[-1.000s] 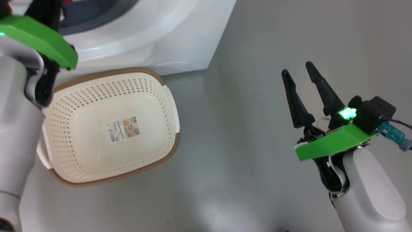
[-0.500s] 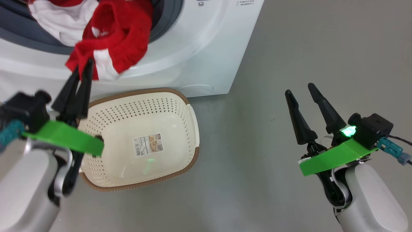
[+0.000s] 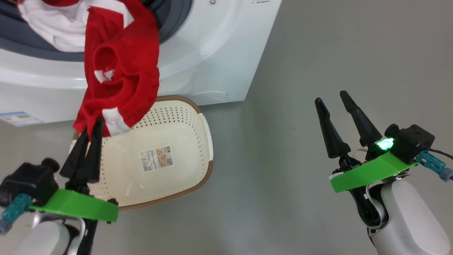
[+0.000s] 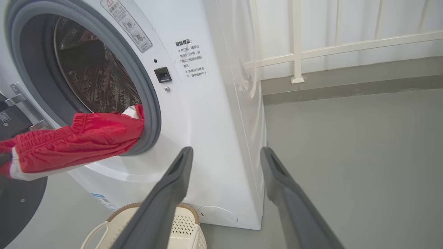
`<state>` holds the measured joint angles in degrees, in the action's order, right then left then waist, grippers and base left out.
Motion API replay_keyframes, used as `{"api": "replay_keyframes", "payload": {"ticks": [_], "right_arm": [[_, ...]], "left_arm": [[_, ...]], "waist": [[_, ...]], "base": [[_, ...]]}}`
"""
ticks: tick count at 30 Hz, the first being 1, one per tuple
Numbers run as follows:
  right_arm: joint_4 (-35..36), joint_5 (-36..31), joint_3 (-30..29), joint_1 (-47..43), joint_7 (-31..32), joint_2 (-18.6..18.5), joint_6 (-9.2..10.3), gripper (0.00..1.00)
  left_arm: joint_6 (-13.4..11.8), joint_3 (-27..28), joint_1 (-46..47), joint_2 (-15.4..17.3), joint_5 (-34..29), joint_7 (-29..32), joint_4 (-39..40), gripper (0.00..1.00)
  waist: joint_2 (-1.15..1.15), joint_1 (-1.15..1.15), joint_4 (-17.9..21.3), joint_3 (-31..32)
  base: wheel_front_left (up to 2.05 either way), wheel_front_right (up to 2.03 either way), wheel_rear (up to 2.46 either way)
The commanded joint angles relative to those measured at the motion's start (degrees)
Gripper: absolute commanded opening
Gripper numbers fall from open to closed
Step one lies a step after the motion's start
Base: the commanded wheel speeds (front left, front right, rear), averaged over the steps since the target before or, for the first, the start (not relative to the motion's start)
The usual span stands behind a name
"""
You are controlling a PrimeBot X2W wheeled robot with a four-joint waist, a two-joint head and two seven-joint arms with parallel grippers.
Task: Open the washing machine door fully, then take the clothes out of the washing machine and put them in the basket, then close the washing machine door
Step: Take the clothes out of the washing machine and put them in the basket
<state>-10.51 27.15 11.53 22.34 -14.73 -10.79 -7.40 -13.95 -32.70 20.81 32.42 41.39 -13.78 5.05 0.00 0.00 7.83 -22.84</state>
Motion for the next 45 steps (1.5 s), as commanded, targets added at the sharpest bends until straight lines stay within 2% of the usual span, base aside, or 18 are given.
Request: {"api": "replay_keyframes", "payload": {"ticks": [1,5,9,18,25,34,43,44,45], "right_arm": [[1.5,0.1,0.7,-1.2,-0.3,0.0,-0.09,1.00],[1.5,0.1,0.2,-1.5,-0.3,-0.2,-0.09,1.00],[1.6,0.1,0.4,-1.2,-0.3,-0.1,-0.09,1.00],[2.1,-0.1,0.4,0.3,-0.3,0.0,-0.09,1.00],[2.2,-0.2,0.8,1.2,-0.3,0.5,-0.09,1.00],[2.3,-0.3,0.3,1.3,-0.3,1.1,-0.09,1.00],[2.4,-0.5,-0.1,1.5,-0.3,1.1,-0.09,1.00],[2.3,-0.5,-0.1,1.6,-0.3,1.1,-0.09,1.00],[2.3,-0.6,-0.1,1.6,-0.3,1.1,-0.09,1.00]], "left_arm": [[-0.6,3.0,-0.6,1.9,0.3,-0.9,1.3,0.00],[-0.1,3.4,-2.5,1.2,0.4,-1.0,0.0,0.00],[2.1,2.4,-1.7,-0.6,0.1,-1.1,-4.5,0.00],[11.9,2.4,8.6,-6.9,0.1,-1.2,-26.1,0.00],[17.6,1.9,17.9,-11.3,-2.0,-1.2,-44.7,0.00],[20.0,2.2,23.0,-13.7,-3.5,-1.2,-58.7,0.00],[21.1,3.9,24.4,-15.6,-4.9,-1.2,-63.4,0.00],[21.2,4.1,24.4,-15.7,-5.0,-1.2,-63.5,0.13],[21.2,4.3,24.4,-15.8,-5.2,-1.2,-63.6,0.37]], "waist": [[0.00,0.00,0.6,-0.2],[0.00,0.00,0.9,-0.6],[0.00,0.00,1.3,-1.3],[0.00,0.00,2.3,-4.5],[0.00,0.00,3.9,-6.3],[0.00,0.00,5.3,-7.4],[0.00,0.00,4.9,-8.0],[0.00,0.00,4.8,-7.9],[0.00,0.00,4.6,-7.9]], "base": [[0.00,0.00,0.00],[0.00,0.00,0.00],[0.00,0.00,0.00],[0.00,0.00,0.00],[0.00,0.00,0.00],[0.00,0.00,0.00],[0.00,0.00,0.00],[0.00,0.00,0.00],[0.00,0.00,0.00]]}}
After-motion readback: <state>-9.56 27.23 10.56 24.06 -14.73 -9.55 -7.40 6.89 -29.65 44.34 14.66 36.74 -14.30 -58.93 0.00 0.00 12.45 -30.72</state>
